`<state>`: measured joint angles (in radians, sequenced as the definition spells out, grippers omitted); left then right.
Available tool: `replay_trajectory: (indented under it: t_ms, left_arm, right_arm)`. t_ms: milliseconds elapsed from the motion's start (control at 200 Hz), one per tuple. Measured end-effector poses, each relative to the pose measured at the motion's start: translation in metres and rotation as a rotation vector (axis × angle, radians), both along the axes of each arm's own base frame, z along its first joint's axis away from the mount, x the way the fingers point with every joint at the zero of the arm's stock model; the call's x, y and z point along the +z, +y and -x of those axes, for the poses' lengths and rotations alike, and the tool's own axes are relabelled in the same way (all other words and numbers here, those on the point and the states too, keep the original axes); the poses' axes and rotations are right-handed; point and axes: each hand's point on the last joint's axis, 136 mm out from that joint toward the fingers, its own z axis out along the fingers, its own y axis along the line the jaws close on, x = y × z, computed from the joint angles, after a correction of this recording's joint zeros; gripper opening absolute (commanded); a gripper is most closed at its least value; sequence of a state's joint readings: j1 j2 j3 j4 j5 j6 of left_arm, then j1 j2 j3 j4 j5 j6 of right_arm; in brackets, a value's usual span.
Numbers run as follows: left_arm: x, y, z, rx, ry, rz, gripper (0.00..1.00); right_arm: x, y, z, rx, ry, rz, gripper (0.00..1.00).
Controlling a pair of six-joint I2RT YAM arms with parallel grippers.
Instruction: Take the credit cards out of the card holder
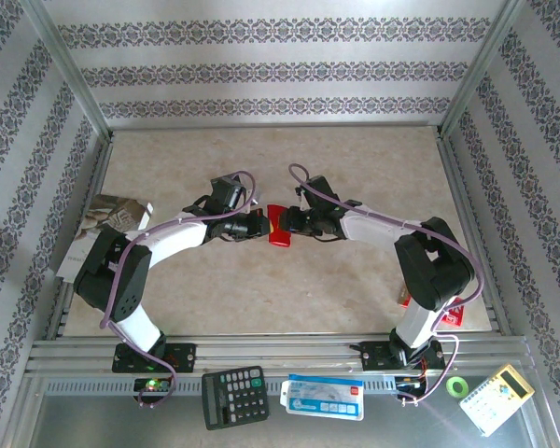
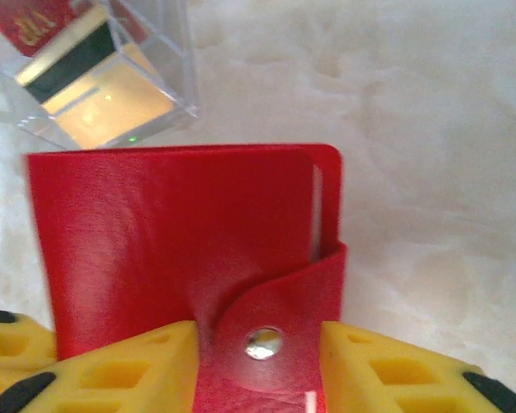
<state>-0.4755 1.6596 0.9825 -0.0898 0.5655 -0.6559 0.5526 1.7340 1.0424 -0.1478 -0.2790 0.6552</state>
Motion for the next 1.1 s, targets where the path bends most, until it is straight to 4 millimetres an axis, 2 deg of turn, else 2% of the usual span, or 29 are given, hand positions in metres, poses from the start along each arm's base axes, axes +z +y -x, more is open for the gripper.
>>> replay_trajectory:
  t_ms: [185, 450, 674, 904, 1014, 1099]
  left_arm:
    - [-0.003, 0.003, -0.002, 0.016, -0.001, -0.020, 0.00]
    - [-0.005, 0.006, -0.003, 0.027, -0.005, -0.036, 0.00]
    - [-0.005, 0.006, -0.003, 0.029, -0.003, -0.040, 0.00]
    - [-0.008, 0.009, -0.002, 0.036, 0.004, -0.054, 0.00]
    - [-0.013, 0.014, -0.002, 0.051, 0.017, -0.082, 0.00]
    - [-0.020, 0.017, -0.003, 0.065, 0.035, -0.113, 0.00]
  right_arm:
    - [-0.005, -0.008, 0.000, -0.026, 0.011, 0.052, 0.33]
    - [-0.021, -0.028, 0.004, -0.074, 0.052, 0.156, 0.31]
    - [-0.020, -0.027, 0.004, -0.070, 0.050, 0.146, 0.33]
    - [-0.008, -0.023, -0.007, -0.067, 0.026, 0.067, 0.31]
    - [-0.011, -0.016, -0.009, -0.044, 0.046, 0.016, 0.33]
    - [-0.022, -0.009, -0.007, -0.019, 0.079, -0.005, 0.34]
